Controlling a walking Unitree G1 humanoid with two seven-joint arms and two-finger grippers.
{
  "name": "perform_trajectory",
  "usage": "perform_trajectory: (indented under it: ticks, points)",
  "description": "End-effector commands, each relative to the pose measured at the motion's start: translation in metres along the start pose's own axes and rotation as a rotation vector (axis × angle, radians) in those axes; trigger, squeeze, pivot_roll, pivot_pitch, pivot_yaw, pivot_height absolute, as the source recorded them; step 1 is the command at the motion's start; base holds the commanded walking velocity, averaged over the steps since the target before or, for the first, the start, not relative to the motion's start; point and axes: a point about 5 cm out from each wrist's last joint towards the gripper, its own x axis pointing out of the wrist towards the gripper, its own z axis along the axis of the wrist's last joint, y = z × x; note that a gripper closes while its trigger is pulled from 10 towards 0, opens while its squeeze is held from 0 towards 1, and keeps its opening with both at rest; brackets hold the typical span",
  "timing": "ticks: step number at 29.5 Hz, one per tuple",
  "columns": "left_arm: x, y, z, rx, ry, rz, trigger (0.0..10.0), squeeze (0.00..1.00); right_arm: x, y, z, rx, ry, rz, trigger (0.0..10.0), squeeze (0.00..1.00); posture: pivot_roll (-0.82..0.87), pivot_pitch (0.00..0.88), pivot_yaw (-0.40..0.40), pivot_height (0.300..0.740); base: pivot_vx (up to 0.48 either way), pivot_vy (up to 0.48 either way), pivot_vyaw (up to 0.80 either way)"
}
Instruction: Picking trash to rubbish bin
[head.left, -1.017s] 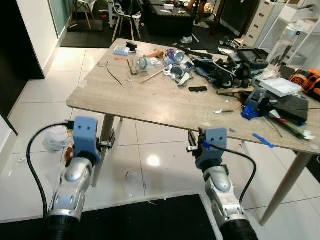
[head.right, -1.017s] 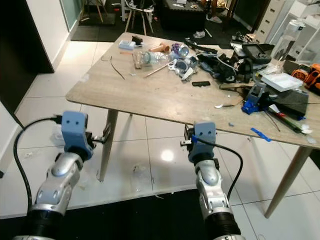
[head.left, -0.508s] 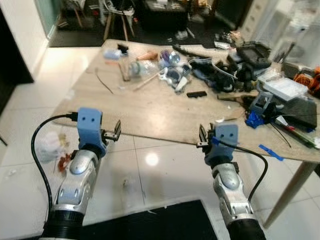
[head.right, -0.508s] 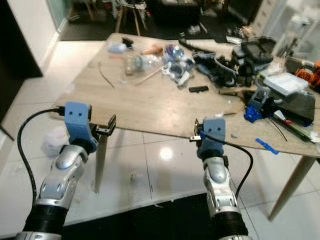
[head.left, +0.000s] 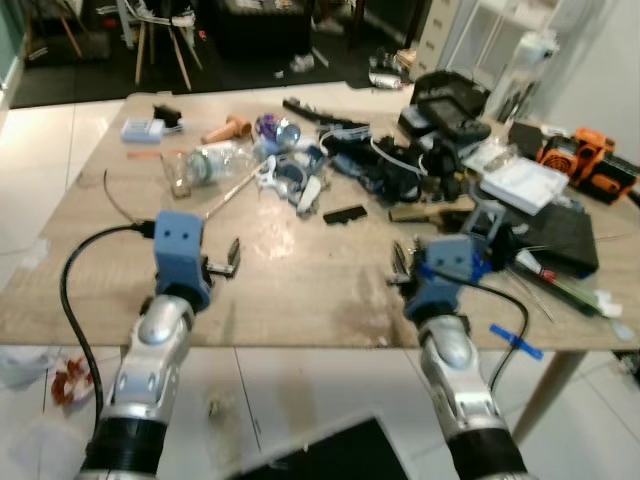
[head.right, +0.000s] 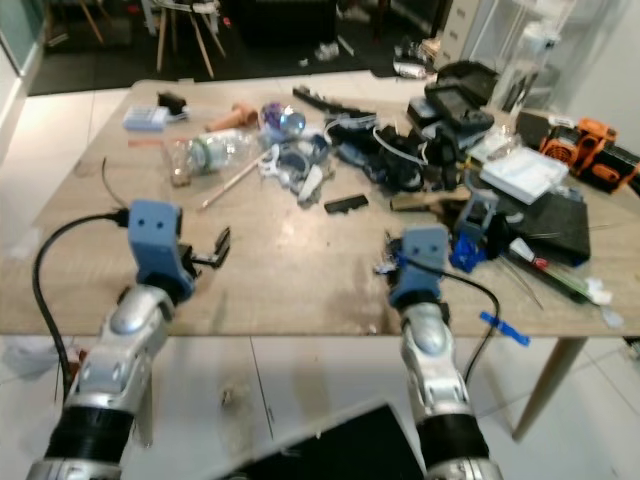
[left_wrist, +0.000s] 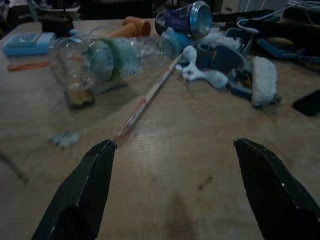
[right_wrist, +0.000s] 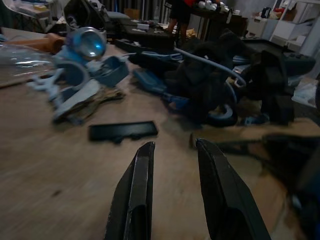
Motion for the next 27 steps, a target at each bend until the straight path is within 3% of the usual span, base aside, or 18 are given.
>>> perform_trajectory:
  ticks: [1,13,22,27]
  points:
    - [-0.0017,-0.0063,-0.0048,-0.005,0.021,-0.017,10.0,0.0,-0.0033,-0.006,-0.0056,-0.007,0.034,-0.016,10.0,0.0,0.03,0.13,-0.059,0.74,0.379,0.0,0.0]
    - [-0.0054,-0.0056,-0.0097,-0.016,0.043,0.002,10.0,0.0,-0.0025,-0.0054,-0.0041,-0.008,0.041,0.019,10.0,0.0,0.03,0.134,-0.073,0.74,0.362,0.0,0.0]
    - [-0.0073,-0.0014,-0.0092,-0.017,0.047,0.014,10.0,0.0,0.001,-0.0023,-0.0002,0.003,0.029,0.021,10.0,0.0,0.03,0.138,-0.053,0.74,0.0,0.0,0.0]
    - [-0.0072,-0.0047,-0.0062,-0.006,0.031,-0.031,10.0,0.0,0.0011,-0.0031,0.0026,0.006,0.023,0.018,10.0,0.0,0.03,0.143,-0.045,0.74,0.0,0.0,0.0]
